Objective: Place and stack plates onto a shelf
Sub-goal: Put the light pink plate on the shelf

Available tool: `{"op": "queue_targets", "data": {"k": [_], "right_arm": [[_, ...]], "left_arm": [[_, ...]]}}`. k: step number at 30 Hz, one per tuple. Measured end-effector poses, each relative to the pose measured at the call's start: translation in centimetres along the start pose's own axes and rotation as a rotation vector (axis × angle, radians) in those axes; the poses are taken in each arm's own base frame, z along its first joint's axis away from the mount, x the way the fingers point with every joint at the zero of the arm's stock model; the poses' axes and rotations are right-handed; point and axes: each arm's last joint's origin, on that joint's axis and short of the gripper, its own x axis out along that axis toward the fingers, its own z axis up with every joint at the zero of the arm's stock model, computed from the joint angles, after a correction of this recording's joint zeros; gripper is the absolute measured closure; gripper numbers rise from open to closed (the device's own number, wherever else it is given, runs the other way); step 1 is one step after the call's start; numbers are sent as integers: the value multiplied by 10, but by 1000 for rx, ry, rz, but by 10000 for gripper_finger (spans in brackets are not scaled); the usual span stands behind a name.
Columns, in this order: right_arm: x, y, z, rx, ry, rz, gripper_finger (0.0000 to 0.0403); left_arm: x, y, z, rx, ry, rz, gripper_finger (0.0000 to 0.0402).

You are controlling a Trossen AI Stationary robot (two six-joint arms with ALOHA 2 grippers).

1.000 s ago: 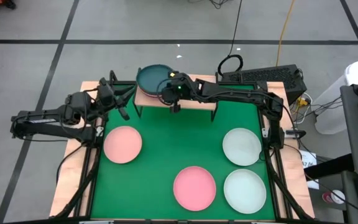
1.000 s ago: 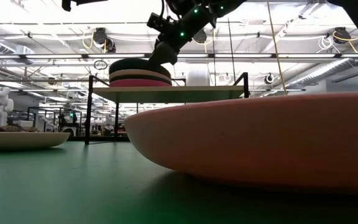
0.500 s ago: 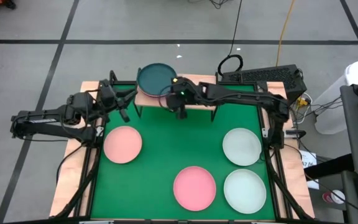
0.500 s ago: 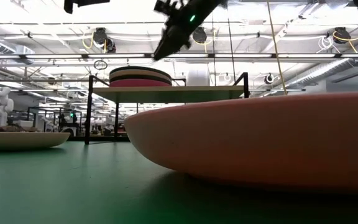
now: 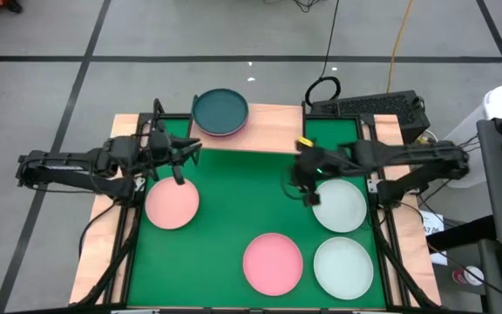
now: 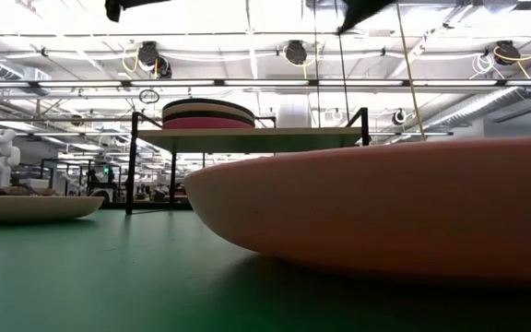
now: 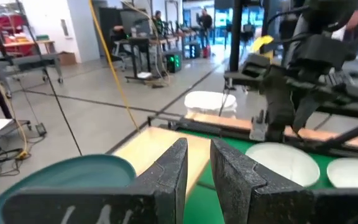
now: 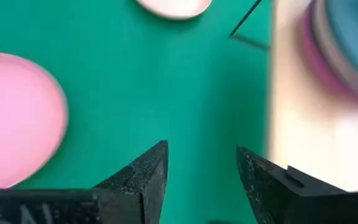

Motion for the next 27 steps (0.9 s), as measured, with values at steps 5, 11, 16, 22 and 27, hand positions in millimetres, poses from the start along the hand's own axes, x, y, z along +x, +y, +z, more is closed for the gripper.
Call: {"op": "queue_targets", "data": {"k": [5, 11, 16, 22, 27], "right_arm": [[-5, 29, -47, 127, 47, 60, 233], [6, 62, -89, 189, 137, 120, 234], [17, 78, -103, 216, 167, 136, 234], [22, 83, -103, 182, 112, 129, 234], [22, 83, -97, 149, 47, 137, 234]], "left_arm": [[14, -10, -10, 28, 64, -21, 325], [28, -23, -22, 55, 137, -53, 325], [30, -32, -38, 98, 263, -88, 325], [28, -46, -48, 79, 547, -103, 325], [23, -67, -69, 69, 853, -117, 325]]}}
